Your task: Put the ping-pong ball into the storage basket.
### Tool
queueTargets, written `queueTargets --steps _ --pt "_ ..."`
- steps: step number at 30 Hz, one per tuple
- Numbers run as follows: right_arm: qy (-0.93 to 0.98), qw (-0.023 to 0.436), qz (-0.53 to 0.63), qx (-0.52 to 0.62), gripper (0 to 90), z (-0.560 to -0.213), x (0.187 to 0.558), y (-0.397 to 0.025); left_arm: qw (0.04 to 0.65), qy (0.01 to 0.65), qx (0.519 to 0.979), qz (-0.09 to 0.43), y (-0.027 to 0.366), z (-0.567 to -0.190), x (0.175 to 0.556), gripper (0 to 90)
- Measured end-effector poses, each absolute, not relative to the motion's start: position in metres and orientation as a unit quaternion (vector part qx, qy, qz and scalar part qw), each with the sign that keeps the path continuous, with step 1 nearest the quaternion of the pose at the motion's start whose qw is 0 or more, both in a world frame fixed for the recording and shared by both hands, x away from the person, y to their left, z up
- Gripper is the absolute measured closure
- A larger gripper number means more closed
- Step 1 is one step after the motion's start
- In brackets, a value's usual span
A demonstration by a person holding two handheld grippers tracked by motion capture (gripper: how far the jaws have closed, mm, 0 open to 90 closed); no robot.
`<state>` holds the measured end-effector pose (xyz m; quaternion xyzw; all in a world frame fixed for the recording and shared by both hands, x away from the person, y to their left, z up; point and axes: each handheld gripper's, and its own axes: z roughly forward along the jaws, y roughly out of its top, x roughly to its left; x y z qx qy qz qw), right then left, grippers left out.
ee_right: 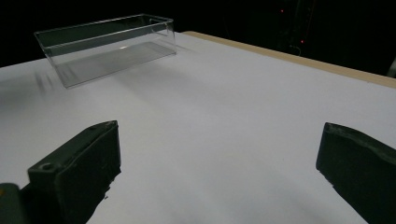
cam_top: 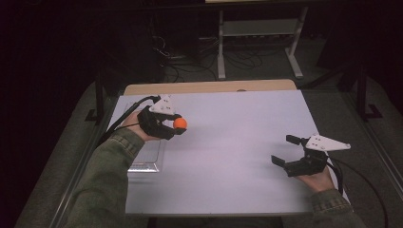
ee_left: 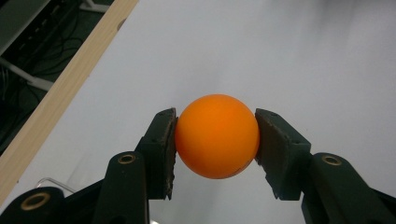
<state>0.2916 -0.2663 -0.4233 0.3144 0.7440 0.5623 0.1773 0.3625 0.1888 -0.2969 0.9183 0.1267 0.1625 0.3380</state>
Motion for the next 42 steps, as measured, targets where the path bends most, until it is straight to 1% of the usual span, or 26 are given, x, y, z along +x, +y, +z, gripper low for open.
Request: queueTargets --steps 24,38,42 --pt "0.747 0.177 0.559 0.315 0.0 -0.424 0.292 -0.265 0.304 0.141 0.929 0.156 0.208 -0.3 0.36 50.3" --pt "0.748 0.176 0.557 0.314 0.0 -0.424 0.292 -0.265 0.276 0.15 0.939 0.144 0.222 -0.299 0.356 50.3" --pt "0.748 0.176 0.557 0.315 0.0 -0.424 0.292 -0.265 0.258 0.151 0.944 0.137 0.224 -0.301 0.355 50.3"
